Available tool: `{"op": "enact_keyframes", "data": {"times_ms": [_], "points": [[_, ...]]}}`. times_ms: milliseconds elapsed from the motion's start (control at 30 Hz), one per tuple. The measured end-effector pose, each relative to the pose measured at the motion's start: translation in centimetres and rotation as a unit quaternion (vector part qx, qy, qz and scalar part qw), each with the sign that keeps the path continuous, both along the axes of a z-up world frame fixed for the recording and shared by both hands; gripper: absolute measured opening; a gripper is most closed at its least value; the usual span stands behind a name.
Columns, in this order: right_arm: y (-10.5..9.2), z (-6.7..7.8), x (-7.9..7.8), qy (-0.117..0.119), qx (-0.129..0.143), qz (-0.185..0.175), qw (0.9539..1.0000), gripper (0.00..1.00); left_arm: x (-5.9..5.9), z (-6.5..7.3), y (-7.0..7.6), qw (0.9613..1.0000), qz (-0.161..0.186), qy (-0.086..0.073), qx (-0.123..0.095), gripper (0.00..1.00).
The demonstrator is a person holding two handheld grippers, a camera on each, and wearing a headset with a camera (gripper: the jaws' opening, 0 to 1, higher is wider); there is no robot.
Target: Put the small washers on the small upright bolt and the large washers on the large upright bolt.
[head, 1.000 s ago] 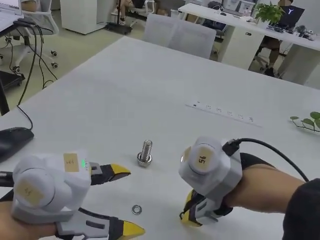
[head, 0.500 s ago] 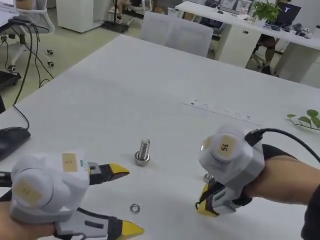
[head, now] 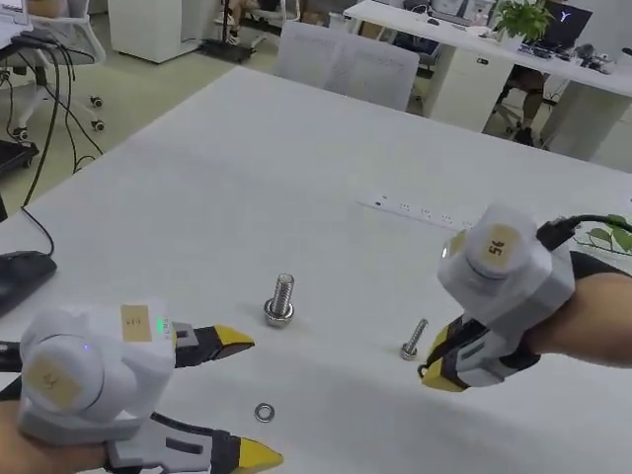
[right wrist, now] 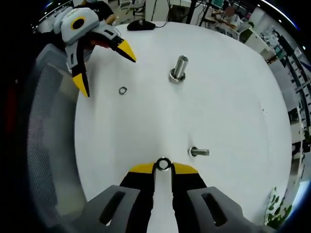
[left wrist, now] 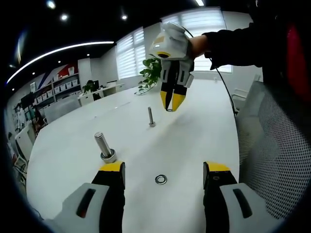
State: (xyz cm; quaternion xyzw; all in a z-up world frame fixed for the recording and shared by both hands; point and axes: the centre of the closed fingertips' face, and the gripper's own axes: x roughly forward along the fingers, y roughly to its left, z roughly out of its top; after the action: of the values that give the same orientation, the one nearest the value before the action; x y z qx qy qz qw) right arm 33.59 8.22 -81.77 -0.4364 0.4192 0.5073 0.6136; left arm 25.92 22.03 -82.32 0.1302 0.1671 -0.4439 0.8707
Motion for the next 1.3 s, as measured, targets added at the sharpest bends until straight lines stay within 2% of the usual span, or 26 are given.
{"op": "enact_keyframes", "data": {"times_ms": [300, 567, 800, 1300], "points": [[-0.3, 1.4, 2.3, -0.024, 0.006, -0.013, 0.9996, 0.14, 0.0, -0.1, 0.1, 1.0000, 0.000, 0.002, 0.000, 0.64], [0.1, 1.7, 3.9, -0.035, 0.009, -0.018, 0.9992, 0.14, -0.1, -0.2, 0.2, 1.0000, 0.001, 0.004, 0.002, 0.64], [0.3, 1.5, 4.5, -0.045, 0.006, -0.014, 0.9989, 0.14, -0.1, -0.2, 0.2, 1.0000, 0.003, 0.006, 0.002, 0.64], [0.5, 0.7, 5.1, -0.039, 0.008, -0.013, 0.9991, 0.14, -0.1, -0.5, 0.3, 0.9999, 0.008, 0.009, 0.004, 0.64]]}}
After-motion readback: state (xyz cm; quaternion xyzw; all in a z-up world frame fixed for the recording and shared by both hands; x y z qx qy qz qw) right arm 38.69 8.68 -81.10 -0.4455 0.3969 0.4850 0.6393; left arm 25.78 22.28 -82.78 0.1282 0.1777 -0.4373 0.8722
